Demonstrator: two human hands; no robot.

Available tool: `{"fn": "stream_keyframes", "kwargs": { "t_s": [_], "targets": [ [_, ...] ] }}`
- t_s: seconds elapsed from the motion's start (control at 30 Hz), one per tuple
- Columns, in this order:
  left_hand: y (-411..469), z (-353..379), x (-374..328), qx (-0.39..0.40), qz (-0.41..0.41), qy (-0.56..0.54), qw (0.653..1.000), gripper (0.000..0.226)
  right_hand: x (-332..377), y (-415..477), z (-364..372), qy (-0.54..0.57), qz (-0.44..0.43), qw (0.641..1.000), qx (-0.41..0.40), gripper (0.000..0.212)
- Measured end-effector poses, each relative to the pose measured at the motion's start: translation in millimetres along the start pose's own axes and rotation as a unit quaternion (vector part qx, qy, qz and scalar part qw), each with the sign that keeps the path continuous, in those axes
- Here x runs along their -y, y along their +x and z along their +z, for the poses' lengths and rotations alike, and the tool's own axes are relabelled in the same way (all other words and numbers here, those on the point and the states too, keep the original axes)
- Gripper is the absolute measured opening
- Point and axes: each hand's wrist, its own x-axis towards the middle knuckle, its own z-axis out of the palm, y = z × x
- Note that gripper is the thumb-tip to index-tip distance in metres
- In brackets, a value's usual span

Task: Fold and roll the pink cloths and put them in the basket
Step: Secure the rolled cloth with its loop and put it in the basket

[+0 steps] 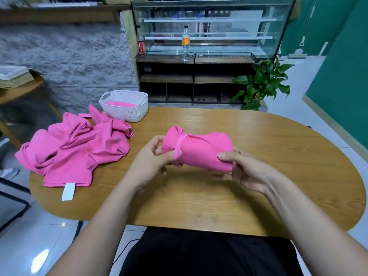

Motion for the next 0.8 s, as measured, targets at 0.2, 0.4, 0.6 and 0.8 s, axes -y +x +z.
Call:
{"fn": "stream_keyframes", "kwargs": {
  "t_s": [0.2,0.4,0.6,0.8],
  "targets": [
    [25.6,10.1,-2.4,-0.101,0.038,-0.128,0.986,0.068,11.1,11.0,13.0,-0.095,0.002,0.995,0.035,0.071],
    [44.8,5.4,-5.5,-0.197,0.157,-0.073,0.965,0.08,14.3,27.7,35.8,0.095,0.024,0.995,0.003,0.049],
    [65.7,1.2,1.2,-0.269,0.191,-0.032,0.943,0.063,10.2,50.0,48.1,0.118,0.005,0.992,0.052,0.058],
    [111.1,-15.7,-5.5,-0.295,0.139,-0.104,0.939,0.056,15.6,90.7,60.6,0.179,0.053,0.974,0.128,0.059]
  ]
}}
